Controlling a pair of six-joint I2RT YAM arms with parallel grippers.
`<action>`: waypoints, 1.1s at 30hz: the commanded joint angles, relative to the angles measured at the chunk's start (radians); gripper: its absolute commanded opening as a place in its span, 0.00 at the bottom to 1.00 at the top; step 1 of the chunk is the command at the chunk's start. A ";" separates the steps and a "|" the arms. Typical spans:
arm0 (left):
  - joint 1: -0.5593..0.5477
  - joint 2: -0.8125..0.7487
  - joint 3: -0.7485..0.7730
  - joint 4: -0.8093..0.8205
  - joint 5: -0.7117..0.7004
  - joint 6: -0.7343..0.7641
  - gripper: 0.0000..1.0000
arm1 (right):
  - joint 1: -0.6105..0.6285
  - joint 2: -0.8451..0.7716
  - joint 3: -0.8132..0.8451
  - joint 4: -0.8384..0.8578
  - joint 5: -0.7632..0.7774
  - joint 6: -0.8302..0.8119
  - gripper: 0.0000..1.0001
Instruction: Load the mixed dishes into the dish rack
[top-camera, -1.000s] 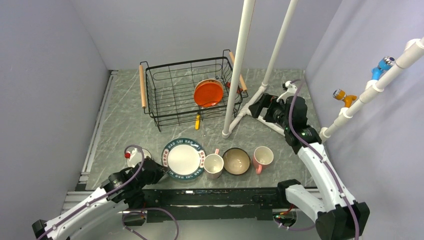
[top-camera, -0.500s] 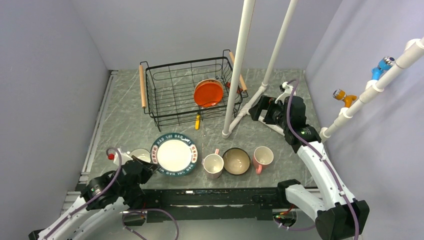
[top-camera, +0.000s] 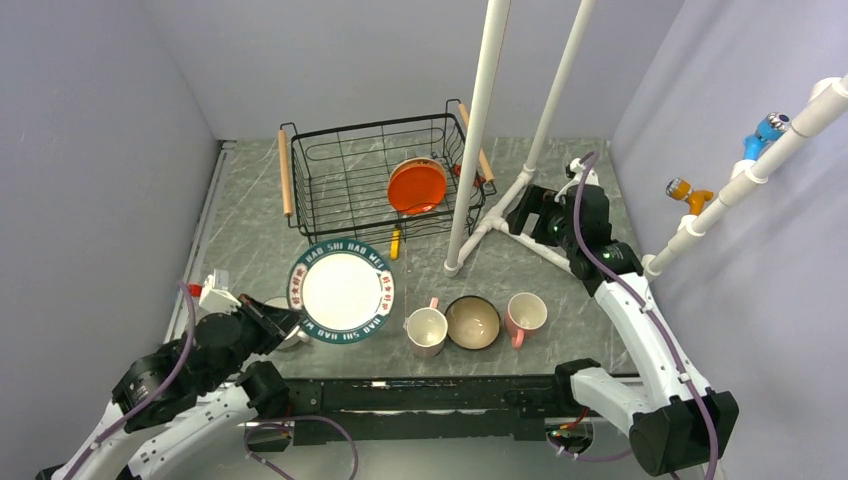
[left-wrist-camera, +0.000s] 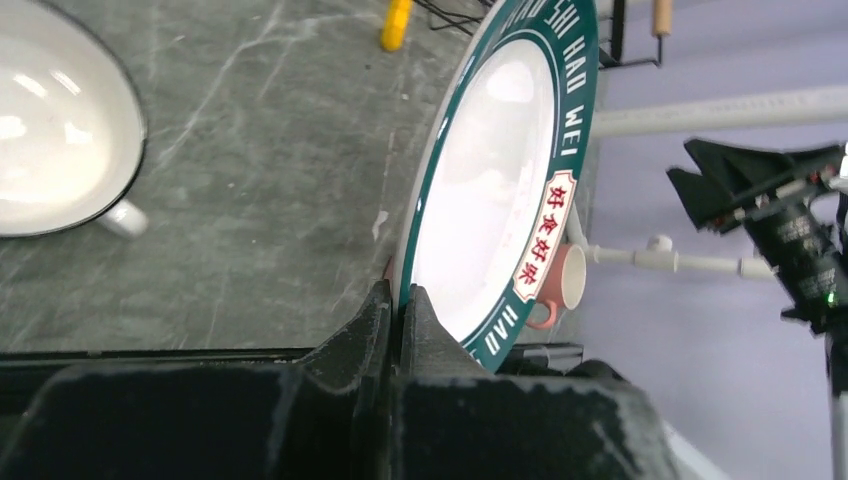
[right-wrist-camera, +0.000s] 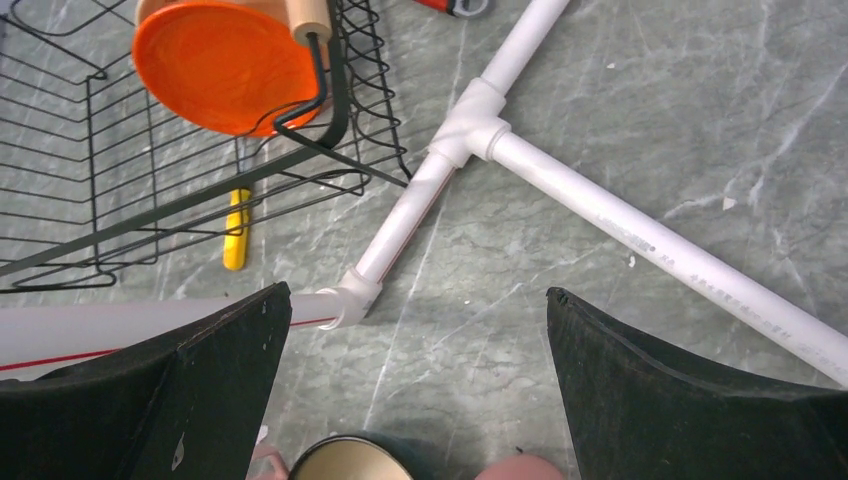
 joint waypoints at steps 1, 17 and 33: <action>-0.003 0.055 0.079 0.228 0.078 0.200 0.00 | 0.001 0.006 0.078 -0.023 -0.079 0.012 1.00; -0.003 0.182 0.133 0.400 0.210 0.318 0.00 | 0.136 -0.244 -0.214 0.572 -0.771 0.467 0.96; -0.003 0.214 0.091 0.445 0.280 0.283 0.00 | 0.475 -0.027 -0.299 0.871 -0.673 0.605 0.71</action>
